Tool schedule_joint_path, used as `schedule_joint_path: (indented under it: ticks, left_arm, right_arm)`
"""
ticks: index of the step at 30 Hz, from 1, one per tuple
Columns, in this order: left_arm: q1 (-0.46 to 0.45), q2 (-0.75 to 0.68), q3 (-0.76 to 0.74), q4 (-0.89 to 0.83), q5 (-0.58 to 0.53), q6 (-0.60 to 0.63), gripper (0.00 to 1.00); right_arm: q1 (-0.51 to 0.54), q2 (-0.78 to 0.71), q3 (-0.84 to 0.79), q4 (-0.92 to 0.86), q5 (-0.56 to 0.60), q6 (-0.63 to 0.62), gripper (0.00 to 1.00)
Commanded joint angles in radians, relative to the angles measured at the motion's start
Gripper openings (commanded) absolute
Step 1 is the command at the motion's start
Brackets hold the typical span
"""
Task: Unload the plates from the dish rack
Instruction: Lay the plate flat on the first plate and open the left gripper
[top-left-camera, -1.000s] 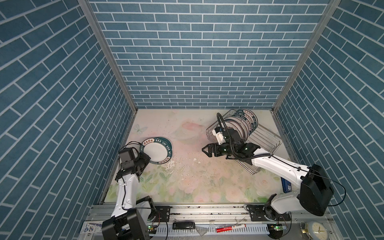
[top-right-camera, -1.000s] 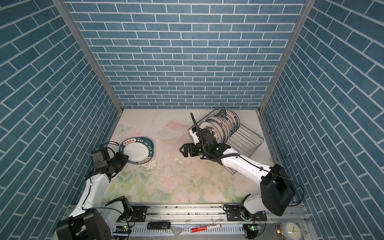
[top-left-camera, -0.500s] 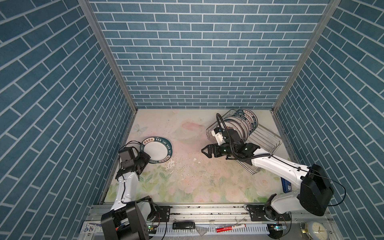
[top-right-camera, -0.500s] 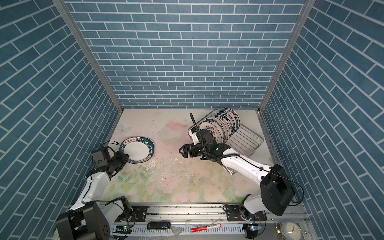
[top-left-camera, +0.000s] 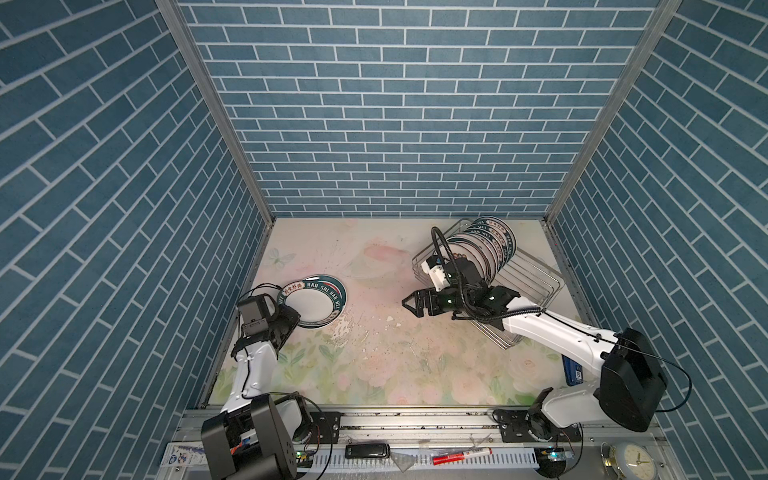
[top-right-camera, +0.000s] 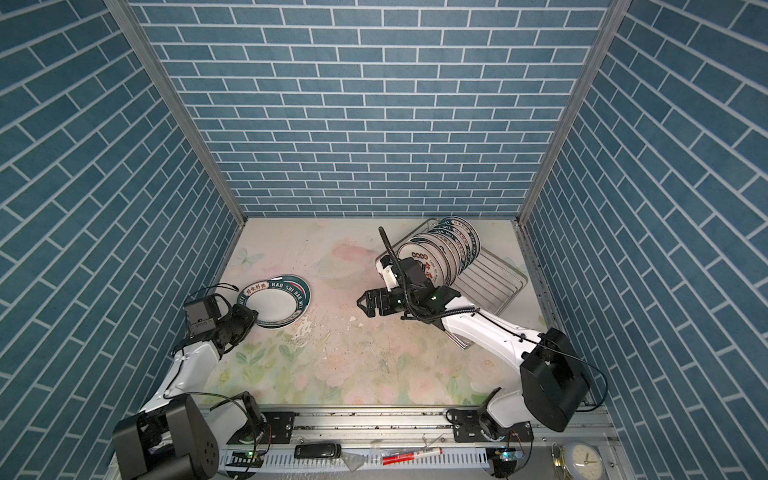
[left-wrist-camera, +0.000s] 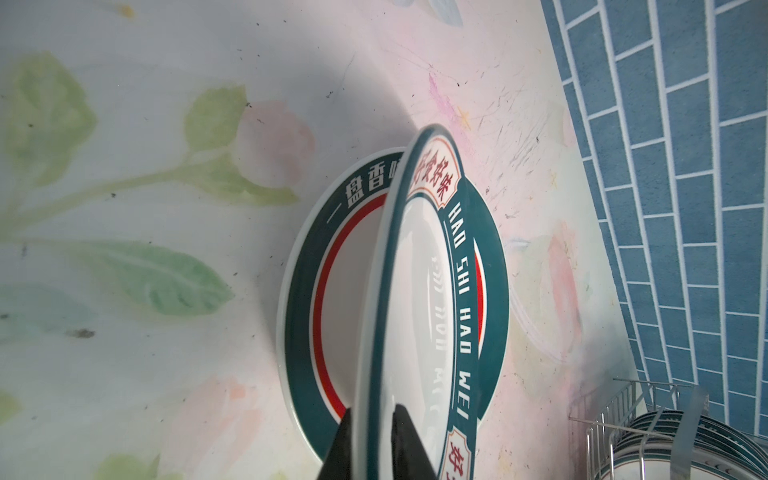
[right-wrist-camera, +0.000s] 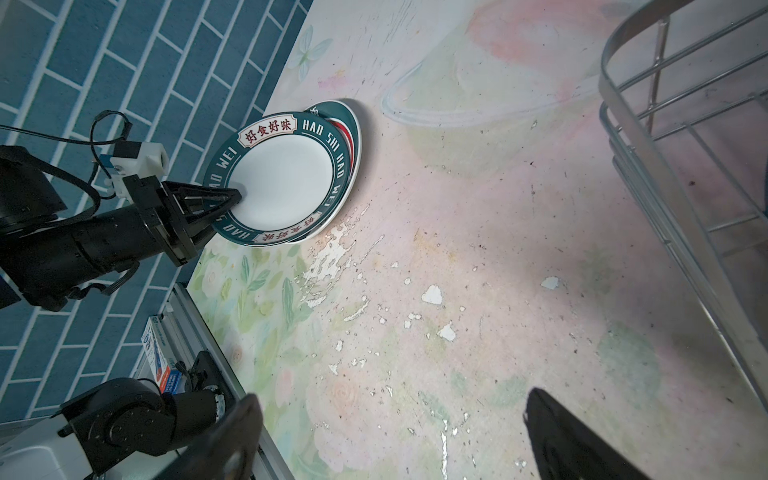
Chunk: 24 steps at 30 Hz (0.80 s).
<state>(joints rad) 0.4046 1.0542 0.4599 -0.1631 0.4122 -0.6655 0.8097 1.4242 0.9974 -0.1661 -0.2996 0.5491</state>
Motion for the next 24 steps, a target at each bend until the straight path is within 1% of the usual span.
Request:
schedule_joint_path:
  ticks: [1,7,11,17,20,24]
  left_arm:
    - [0.008,0.008,-0.005,0.007,0.0,0.027,0.19]
    - [0.01,0.032,0.003,-0.01,-0.012,0.038,0.28]
    - [0.011,0.049,0.011,-0.029,-0.025,0.045,0.43]
    - [0.012,0.054,0.029,-0.062,-0.046,0.049,0.56]
    - [0.011,0.07,0.04,-0.065,-0.043,0.057,0.6]
    - [0.011,0.116,0.053,-0.058,-0.03,0.066,0.6]
  right_arm:
    - [0.009,0.007,-0.022,0.0,-0.017,-0.026,0.99]
    - [0.014,0.015,-0.013,-0.001,-0.019,-0.027,0.99]
    - [0.017,0.019,-0.011,-0.001,-0.021,-0.029,0.99]
    - [0.016,0.027,0.005,-0.013,-0.027,-0.041,0.99]
    - [0.016,0.03,0.016,-0.018,-0.03,-0.048,0.99]
    - [0.017,0.039,0.02,-0.014,-0.039,-0.049,0.99]
